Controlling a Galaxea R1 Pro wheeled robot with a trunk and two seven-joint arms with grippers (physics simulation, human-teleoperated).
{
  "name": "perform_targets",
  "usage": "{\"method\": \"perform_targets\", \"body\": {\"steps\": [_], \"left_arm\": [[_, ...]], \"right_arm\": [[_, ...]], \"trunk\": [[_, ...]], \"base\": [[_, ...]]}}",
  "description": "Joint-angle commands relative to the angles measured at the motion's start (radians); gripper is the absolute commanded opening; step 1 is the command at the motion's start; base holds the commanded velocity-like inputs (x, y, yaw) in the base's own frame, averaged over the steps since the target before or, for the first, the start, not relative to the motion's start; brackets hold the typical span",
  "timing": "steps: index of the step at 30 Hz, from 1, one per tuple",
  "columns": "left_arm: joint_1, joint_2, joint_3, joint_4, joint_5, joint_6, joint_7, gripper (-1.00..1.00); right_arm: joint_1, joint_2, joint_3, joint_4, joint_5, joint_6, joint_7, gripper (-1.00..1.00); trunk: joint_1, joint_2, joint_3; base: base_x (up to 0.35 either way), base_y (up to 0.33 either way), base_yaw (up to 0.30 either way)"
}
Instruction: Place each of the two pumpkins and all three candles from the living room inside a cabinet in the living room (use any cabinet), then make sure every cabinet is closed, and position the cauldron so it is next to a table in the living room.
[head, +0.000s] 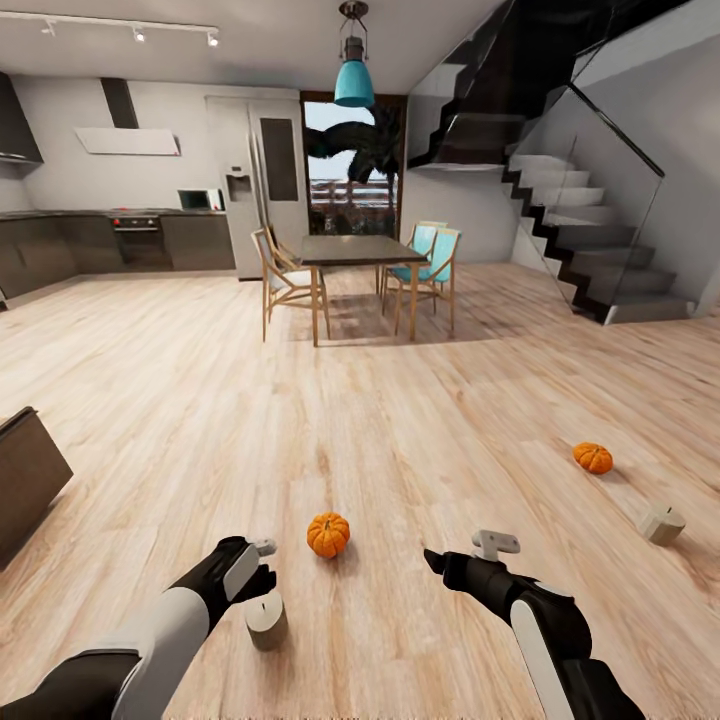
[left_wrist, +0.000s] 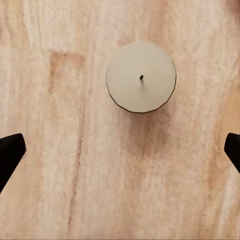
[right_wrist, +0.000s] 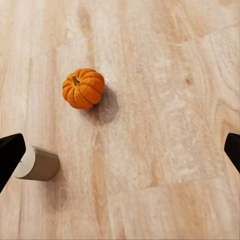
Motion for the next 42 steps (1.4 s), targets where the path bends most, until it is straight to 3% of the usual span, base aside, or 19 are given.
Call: {"method": "perform_targets", "body": {"steps": [1,7,15,42], "left_arm": [[-0.003,0.000,0.004,-0.001,0.009,-0.017,0.010,1.00],[-0.006,0.000,0.005,0.003,0.008,-0.130,0.009,1.00],[-0.005,-0.003,0.000,-0.002,0.005,-0.173,-0.001,1.00],[-0.006,-0.004,-0.001,0.005,-0.001,-0.179,-0.050,1.00]], "right_arm": [[-0.001,0.001,-0.001,-0.001,0.000,0.005,0.001,1.00],[-0.001,0.001,-0.001,-0.001,0.000,0.005,0.001,1.00],[-0.001,0.001,0.000,-0.001,0.000,0.005,0.001,1.00],[0.000,0.001,0.001,-0.001,-0.001,0.004,0.001,1.00]], "trunk": [[0.000,-0.001,-0.005],[0.002,-0.002,-0.024],[0.002,-0.002,-0.024],[0.002,-0.002,-0.024]], "base": [[0.000,0.000,0.000],[0.000,0.000,0.000],[0.000,0.000,0.000],[0.090,0.000,0.000]]}}
